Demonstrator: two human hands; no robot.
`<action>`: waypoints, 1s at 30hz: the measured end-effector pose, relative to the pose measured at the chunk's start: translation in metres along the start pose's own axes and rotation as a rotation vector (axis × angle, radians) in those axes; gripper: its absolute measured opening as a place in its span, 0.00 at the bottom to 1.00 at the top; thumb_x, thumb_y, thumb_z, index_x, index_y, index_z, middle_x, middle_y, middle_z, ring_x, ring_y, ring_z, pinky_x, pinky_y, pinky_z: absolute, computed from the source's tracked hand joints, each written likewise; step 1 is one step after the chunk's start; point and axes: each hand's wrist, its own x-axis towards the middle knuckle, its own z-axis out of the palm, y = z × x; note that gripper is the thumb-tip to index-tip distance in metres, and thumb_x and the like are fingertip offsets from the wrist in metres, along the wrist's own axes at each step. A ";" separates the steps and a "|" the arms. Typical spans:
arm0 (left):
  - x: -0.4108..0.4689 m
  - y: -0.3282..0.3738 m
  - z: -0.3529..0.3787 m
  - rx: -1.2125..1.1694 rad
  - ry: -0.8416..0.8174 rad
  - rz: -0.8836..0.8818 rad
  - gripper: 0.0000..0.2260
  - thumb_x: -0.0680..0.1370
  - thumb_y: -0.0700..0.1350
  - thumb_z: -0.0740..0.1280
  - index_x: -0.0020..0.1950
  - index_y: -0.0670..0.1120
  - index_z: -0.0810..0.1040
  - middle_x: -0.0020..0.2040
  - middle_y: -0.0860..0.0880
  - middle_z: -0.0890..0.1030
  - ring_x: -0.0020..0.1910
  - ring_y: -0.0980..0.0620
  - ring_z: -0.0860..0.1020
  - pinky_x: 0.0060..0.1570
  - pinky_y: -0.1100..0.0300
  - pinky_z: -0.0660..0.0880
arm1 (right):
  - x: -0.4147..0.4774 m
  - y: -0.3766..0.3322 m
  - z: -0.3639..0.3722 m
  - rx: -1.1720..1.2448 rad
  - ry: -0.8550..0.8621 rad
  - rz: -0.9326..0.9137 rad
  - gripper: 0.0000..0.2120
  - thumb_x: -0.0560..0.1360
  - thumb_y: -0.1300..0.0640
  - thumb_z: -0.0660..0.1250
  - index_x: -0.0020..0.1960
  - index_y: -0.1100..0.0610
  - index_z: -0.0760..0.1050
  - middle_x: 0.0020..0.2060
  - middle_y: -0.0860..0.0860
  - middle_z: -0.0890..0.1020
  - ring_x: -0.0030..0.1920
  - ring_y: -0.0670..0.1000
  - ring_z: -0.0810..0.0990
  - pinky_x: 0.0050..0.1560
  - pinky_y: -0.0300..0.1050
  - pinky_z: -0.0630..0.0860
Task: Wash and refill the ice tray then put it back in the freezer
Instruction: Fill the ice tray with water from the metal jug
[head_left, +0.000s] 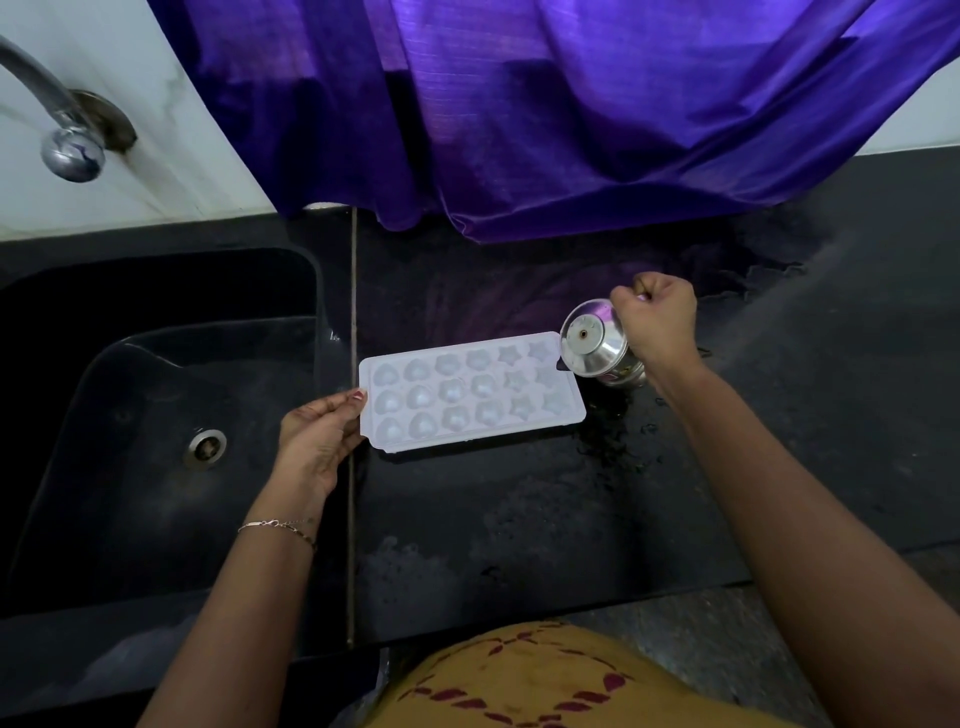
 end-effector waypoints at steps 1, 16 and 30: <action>0.000 0.000 0.000 -0.001 -0.003 0.000 0.02 0.76 0.37 0.69 0.46 0.43 0.81 0.34 0.52 0.85 0.33 0.58 0.83 0.31 0.66 0.78 | 0.000 0.000 0.000 -0.010 0.001 -0.007 0.19 0.67 0.62 0.65 0.26 0.52 0.57 0.22 0.47 0.61 0.27 0.48 0.60 0.33 0.45 0.62; 0.002 -0.001 -0.001 0.005 0.007 0.005 0.02 0.76 0.37 0.70 0.46 0.42 0.81 0.43 0.46 0.84 0.35 0.56 0.83 0.33 0.65 0.78 | -0.002 -0.001 0.002 -0.022 0.004 -0.006 0.19 0.68 0.63 0.65 0.26 0.52 0.58 0.23 0.48 0.63 0.30 0.51 0.63 0.33 0.44 0.63; 0.000 0.000 -0.001 -0.014 0.000 -0.002 0.02 0.76 0.37 0.69 0.45 0.42 0.81 0.37 0.50 0.85 0.33 0.57 0.83 0.31 0.65 0.78 | -0.005 -0.010 0.002 0.198 0.028 0.154 0.20 0.70 0.69 0.62 0.28 0.53 0.58 0.20 0.45 0.62 0.20 0.42 0.61 0.26 0.37 0.61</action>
